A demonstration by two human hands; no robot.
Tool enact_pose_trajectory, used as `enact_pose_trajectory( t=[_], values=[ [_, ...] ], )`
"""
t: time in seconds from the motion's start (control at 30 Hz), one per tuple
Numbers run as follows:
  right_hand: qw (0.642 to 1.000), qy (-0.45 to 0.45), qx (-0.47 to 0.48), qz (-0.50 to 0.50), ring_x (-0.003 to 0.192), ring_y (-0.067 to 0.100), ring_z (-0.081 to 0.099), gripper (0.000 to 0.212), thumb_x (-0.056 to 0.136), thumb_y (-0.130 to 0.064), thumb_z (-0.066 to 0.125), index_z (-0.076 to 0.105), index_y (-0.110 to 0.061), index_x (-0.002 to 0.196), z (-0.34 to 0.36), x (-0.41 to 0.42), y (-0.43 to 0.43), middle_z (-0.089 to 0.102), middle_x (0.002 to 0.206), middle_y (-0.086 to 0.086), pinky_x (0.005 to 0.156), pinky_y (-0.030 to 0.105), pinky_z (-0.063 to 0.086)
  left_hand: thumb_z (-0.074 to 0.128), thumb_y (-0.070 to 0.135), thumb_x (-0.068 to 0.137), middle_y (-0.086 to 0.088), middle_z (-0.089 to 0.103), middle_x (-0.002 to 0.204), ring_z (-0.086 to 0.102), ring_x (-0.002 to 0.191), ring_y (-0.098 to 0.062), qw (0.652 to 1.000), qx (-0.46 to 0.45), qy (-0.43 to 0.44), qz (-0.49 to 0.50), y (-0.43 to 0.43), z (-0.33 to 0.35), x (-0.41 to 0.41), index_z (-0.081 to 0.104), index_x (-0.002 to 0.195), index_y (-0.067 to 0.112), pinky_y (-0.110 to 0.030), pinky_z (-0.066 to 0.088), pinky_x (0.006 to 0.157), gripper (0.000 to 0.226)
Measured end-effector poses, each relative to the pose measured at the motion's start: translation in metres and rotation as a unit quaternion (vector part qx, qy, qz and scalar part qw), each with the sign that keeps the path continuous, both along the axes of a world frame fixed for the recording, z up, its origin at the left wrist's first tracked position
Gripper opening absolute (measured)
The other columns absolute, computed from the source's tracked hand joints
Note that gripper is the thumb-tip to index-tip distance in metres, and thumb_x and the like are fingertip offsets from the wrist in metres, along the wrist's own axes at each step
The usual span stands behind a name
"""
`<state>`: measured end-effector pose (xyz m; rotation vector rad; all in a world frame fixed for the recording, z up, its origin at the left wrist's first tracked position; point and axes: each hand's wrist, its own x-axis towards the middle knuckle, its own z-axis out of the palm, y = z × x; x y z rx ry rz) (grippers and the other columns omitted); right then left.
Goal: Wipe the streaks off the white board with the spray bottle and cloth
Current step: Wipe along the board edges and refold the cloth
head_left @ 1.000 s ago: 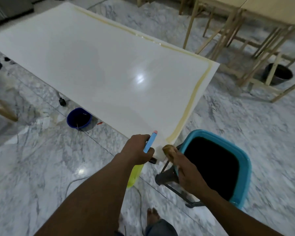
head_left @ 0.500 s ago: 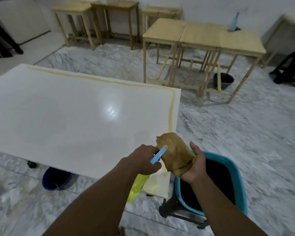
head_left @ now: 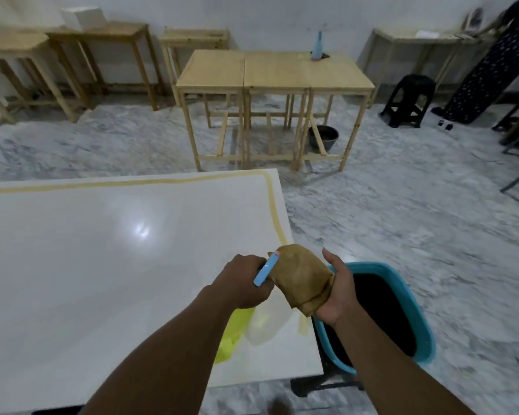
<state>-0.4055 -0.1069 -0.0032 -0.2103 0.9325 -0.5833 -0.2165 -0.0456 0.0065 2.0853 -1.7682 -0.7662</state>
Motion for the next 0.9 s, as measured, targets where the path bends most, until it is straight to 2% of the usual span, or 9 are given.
enact_pose_trajectory(
  t=[0.13, 0.23, 0.33, 0.43, 0.57, 0.63, 0.73, 0.8, 0.9],
  values=[
    [0.996, 0.087, -0.024, 0.022, 0.084, 0.033, 0.074, 0.050, 0.092, -0.041, 0.052, 0.077, 0.002, 0.102, -0.001, 0.012, -0.036, 0.075, 0.104, 0.021, 0.085, 0.040, 0.056, 0.066, 0.025, 0.093, -0.003, 0.065, 0.075, 0.061, 0.069, -0.025, 0.993, -0.092, 0.058, 0.044, -0.025, -0.007, 0.014, 0.061, 0.086, 0.010, -0.036, 0.050, 0.067, 0.017],
    [0.987, 0.154, -0.019, 0.037, 0.097, 0.034, 0.070, 0.047, 0.094, -0.036, 0.050, 0.070, 0.002, 0.116, -0.011, 0.028, -0.074, 0.075, 0.106, 0.022, 0.096, 0.042, 0.052, 0.067, 0.033, 0.095, -0.003, 0.067, 0.078, 0.062, 0.070, -0.023, 0.986, -0.137, 0.067, 0.060, -0.048, -0.012, 0.021, 0.062, 0.093, 0.012, -0.033, 0.049, 0.068, 0.022],
    [0.979, 0.194, -0.041, 0.045, 0.086, 0.032, 0.071, 0.038, 0.099, -0.029, 0.047, 0.068, 0.001, 0.110, -0.016, 0.053, -0.132, 0.077, 0.088, 0.019, 0.077, 0.037, 0.057, 0.068, 0.035, 0.095, -0.004, 0.068, 0.080, 0.062, 0.068, -0.024, 0.979, -0.164, 0.079, 0.091, -0.088, -0.014, 0.036, 0.064, 0.096, 0.011, -0.037, 0.051, 0.068, 0.024],
    [0.967, 0.233, -0.075, 0.074, 0.088, 0.031, 0.071, 0.032, 0.097, -0.022, 0.050, 0.066, -0.002, 0.117, -0.017, 0.083, -0.196, 0.075, 0.099, 0.020, 0.082, 0.040, 0.058, 0.069, 0.034, 0.095, 0.002, 0.064, 0.076, 0.060, 0.066, -0.022, 0.970, -0.189, 0.088, 0.129, -0.127, -0.014, 0.054, 0.064, 0.098, 0.011, -0.037, 0.052, 0.068, 0.024],
    [0.949, 0.263, -0.141, 0.100, 0.081, 0.028, 0.073, 0.029, 0.097, -0.012, 0.044, 0.063, -0.002, 0.116, -0.032, 0.129, -0.295, 0.073, 0.095, 0.020, 0.070, 0.037, 0.058, 0.066, 0.042, 0.093, -0.003, 0.065, 0.074, 0.060, 0.062, -0.025, 0.963, -0.204, 0.083, 0.153, -0.186, -0.024, 0.081, 0.063, 0.096, 0.010, -0.043, 0.053, 0.065, 0.032],
    [0.929, 0.296, -0.190, 0.118, 0.089, 0.029, 0.072, 0.035, 0.094, -0.011, 0.044, 0.064, 0.003, 0.120, -0.039, 0.153, -0.340, 0.072, 0.104, 0.026, 0.079, 0.041, 0.058, 0.063, 0.046, 0.092, -0.003, 0.068, 0.078, 0.060, 0.062, -0.023, 0.959, -0.219, 0.076, 0.164, -0.208, -0.026, 0.093, 0.065, 0.098, 0.011, -0.042, 0.054, 0.065, 0.036],
    [0.835, 0.414, -0.322, 0.166, 0.089, 0.026, 0.065, 0.047, 0.096, -0.018, 0.044, 0.049, -0.005, 0.141, -0.061, 0.200, -0.395, 0.064, 0.114, 0.018, 0.081, 0.040, 0.052, 0.069, 0.038, 0.095, 0.005, 0.068, 0.082, 0.060, 0.065, -0.015, 0.952, -0.239, 0.066, 0.181, -0.237, -0.037, 0.114, 0.068, 0.106, 0.012, -0.034, 0.054, 0.067, 0.029],
    [0.736, 0.471, -0.427, 0.233, 0.112, 0.034, 0.059, 0.054, 0.097, -0.022, 0.043, 0.035, -0.013, 0.149, -0.091, 0.227, -0.420, 0.056, 0.128, 0.016, 0.093, 0.045, 0.049, 0.070, 0.036, 0.095, 0.010, 0.062, 0.076, 0.058, 0.062, -0.011, 0.949, -0.244, 0.058, 0.189, -0.255, -0.047, 0.127, 0.068, 0.107, 0.013, -0.028, 0.051, 0.065, 0.026],
    [0.586, 0.531, -0.477, 0.384, 0.149, 0.036, 0.022, 0.067, 0.098, -0.040, 0.041, 0.022, -0.013, 0.156, -0.147, 0.251, -0.427, 0.025, 0.162, 0.014, 0.117, 0.052, 0.027, 0.069, 0.038, 0.096, 0.010, 0.057, 0.069, 0.056, 0.057, -0.009, 0.945, -0.260, 0.051, 0.192, -0.269, -0.055, 0.139, 0.067, 0.104, 0.015, -0.025, 0.049, 0.060, 0.024]
  ],
)
